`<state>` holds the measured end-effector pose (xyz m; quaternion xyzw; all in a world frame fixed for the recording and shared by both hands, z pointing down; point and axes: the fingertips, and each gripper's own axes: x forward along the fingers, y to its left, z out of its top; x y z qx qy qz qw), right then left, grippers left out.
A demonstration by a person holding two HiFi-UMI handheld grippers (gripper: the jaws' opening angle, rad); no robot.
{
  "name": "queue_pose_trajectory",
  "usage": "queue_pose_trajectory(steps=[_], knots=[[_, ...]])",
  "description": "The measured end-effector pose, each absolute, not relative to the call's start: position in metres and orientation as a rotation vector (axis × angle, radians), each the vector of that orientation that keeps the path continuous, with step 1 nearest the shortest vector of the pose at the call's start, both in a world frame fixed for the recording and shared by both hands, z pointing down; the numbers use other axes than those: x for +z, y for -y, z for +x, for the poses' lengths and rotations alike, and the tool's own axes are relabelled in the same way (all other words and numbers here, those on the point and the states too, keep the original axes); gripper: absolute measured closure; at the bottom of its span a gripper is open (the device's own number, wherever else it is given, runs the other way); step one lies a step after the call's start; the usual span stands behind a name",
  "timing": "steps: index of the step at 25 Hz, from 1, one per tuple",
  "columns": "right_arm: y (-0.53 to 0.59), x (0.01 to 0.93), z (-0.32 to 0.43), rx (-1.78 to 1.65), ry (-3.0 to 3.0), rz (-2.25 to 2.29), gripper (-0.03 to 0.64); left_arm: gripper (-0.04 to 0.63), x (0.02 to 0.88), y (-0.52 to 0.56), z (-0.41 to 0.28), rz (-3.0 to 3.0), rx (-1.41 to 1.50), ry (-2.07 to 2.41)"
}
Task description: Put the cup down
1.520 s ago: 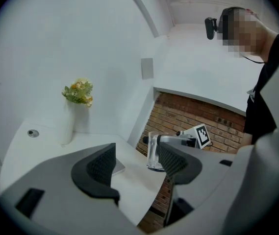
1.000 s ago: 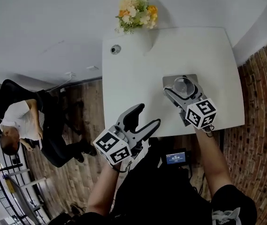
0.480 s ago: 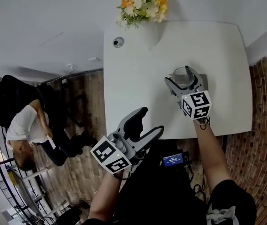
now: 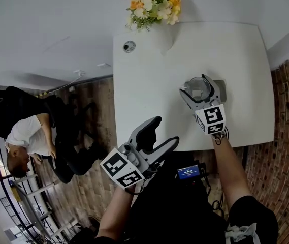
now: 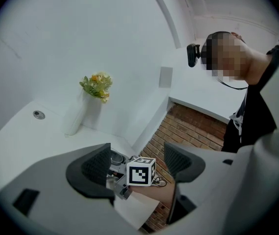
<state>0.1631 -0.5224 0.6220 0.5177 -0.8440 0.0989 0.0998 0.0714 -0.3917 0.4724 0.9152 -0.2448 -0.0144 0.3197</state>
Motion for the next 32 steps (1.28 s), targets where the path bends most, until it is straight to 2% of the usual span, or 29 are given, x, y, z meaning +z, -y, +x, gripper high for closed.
queue_pose_trajectory(steps=[14, 18, 21, 32], knots=[[0.526, 0.628, 0.163, 0.277, 2.491, 1.522, 0.184, 0.265, 0.469, 0.384, 0.075, 2.420, -0.035, 0.625], [0.522, 0.620, 0.164, 0.389, 2.567, 1.523, 0.178, 0.265, 0.471, 0.382, 0.075, 2.444, 0.004, 0.635], [0.517, 0.614, 0.169, 0.450, 2.586, 1.519, 0.130, 0.265, 0.470, 0.380, 0.075, 2.445, 0.002, 0.639], [0.457, 0.597, 0.205, 0.758, 2.569, 1.663, 0.129, 0.265, 0.475, 0.380, 0.056, 2.440, 0.015, 0.758]])
